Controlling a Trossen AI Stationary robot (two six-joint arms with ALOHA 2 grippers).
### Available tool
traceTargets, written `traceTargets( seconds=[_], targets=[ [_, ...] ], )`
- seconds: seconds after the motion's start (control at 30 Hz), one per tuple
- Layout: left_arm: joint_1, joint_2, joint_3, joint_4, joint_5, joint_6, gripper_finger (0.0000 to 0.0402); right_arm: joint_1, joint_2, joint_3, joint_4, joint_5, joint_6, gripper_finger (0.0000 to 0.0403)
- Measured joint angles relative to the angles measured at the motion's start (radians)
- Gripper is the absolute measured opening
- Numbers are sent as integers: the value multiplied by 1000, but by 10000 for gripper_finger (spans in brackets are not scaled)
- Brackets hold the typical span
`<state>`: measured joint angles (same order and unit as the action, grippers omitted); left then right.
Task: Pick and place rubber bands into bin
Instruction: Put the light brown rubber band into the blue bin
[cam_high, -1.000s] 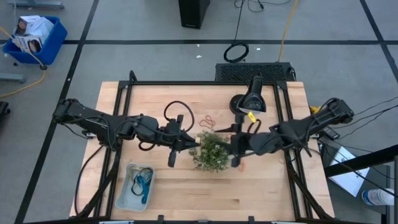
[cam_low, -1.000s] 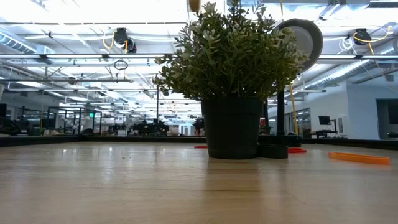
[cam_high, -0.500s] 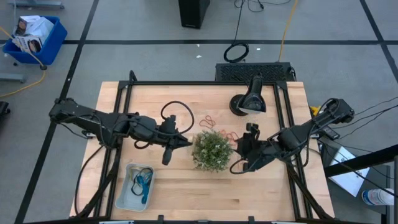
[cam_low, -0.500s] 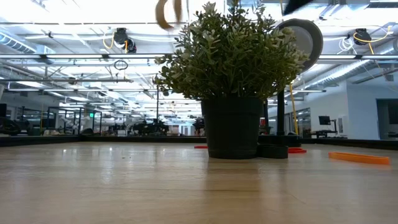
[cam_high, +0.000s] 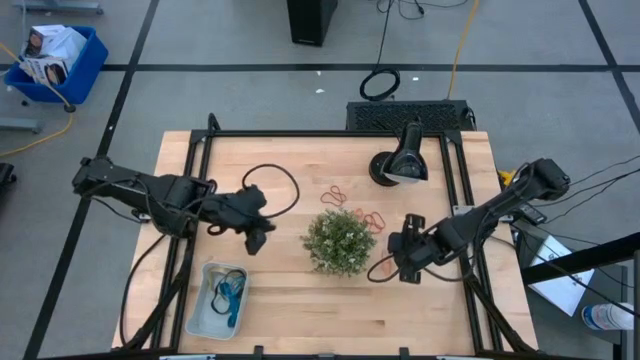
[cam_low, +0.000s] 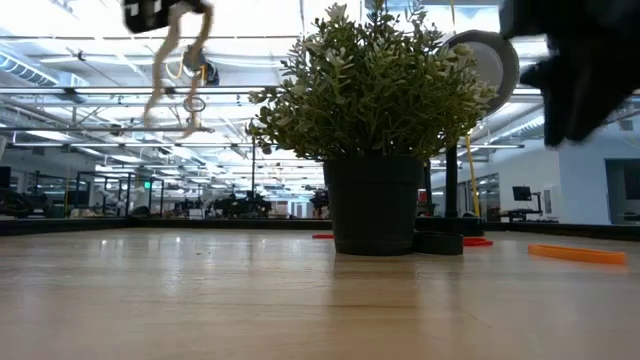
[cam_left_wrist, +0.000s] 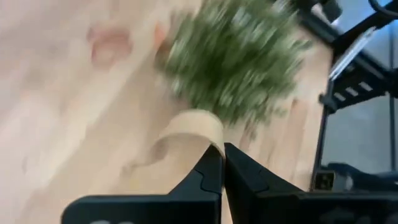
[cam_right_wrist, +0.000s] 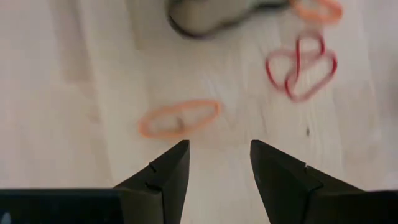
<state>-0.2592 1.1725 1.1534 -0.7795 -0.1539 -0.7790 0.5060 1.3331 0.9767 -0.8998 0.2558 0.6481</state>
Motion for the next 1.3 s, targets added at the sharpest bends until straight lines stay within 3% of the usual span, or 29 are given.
traceTargets(
  seconds=[0.23,0.63,0.97,1.13,1.3],
  targets=[
    [-27,2,-1,-239,182,-279,7,0,0,-177,126,1,73,164],
    [-148,21,-1,-325,444,-650,9,-42,0,-299,333,1,36,161],
    [-350,105,0,-324,476,-907,12,-55,0,-344,448,1,-47,158],
    [-420,152,0,-315,573,-1016,5,-55,0,-346,472,2,-59,160],
    [-469,168,0,-260,580,-1087,14,-55,0,-346,484,3,-59,161]
  ],
)
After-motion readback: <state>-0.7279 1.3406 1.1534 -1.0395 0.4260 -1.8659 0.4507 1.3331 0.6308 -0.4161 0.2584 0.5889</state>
